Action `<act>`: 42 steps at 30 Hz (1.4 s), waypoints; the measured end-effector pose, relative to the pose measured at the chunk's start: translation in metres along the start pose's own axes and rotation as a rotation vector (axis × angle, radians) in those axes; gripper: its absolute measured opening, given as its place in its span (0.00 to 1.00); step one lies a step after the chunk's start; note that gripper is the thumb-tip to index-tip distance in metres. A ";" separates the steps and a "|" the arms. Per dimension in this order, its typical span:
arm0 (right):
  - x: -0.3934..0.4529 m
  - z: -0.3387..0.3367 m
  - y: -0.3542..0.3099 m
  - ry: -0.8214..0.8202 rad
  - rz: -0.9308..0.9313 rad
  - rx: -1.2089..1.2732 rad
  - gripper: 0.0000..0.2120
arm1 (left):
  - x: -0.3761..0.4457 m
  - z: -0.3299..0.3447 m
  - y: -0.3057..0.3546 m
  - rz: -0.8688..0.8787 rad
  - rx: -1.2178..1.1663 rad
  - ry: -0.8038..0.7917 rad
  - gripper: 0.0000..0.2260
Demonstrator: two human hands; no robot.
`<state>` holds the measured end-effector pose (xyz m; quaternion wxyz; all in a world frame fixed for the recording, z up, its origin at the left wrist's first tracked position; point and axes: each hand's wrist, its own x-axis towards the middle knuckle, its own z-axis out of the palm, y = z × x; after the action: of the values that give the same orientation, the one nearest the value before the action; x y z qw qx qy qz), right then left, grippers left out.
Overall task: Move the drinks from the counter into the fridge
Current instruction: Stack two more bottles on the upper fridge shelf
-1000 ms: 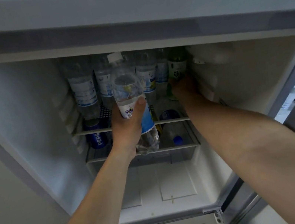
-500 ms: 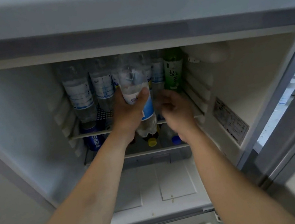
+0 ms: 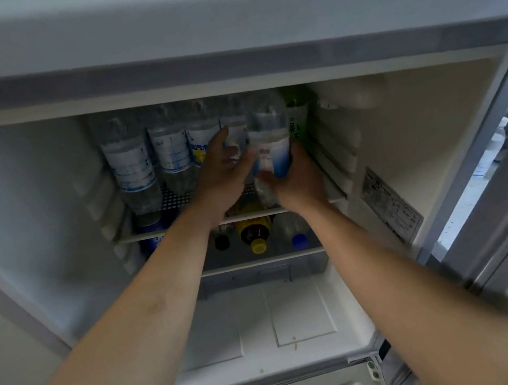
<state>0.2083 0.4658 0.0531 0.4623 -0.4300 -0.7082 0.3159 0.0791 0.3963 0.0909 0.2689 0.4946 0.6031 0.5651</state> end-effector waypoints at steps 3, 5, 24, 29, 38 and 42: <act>0.016 0.003 0.002 0.059 0.015 0.011 0.25 | -0.022 -0.011 -0.013 0.048 0.025 0.172 0.19; 0.026 0.007 0.002 0.064 0.042 -0.017 0.26 | -0.044 -0.014 -0.028 0.087 0.003 0.228 0.09; 0.002 0.025 -0.003 0.226 0.157 -0.116 0.32 | -0.160 -0.056 -0.099 0.019 -0.018 0.261 0.05; -0.059 0.027 -0.008 0.262 0.017 -0.091 0.13 | -0.182 -0.060 -0.111 0.014 -0.058 0.230 0.08; -0.177 -0.012 0.013 0.189 0.190 0.017 0.06 | -0.225 -0.041 -0.136 -0.086 -0.073 0.162 0.05; -0.227 -0.038 0.021 0.187 0.337 0.147 0.04 | -0.252 -0.022 -0.136 -0.122 -0.057 0.078 0.04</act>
<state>0.2959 0.2716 -0.0375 0.4968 -0.5348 -0.5554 0.3984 0.1120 0.1781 -0.0925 0.2929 0.4267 0.6259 0.5834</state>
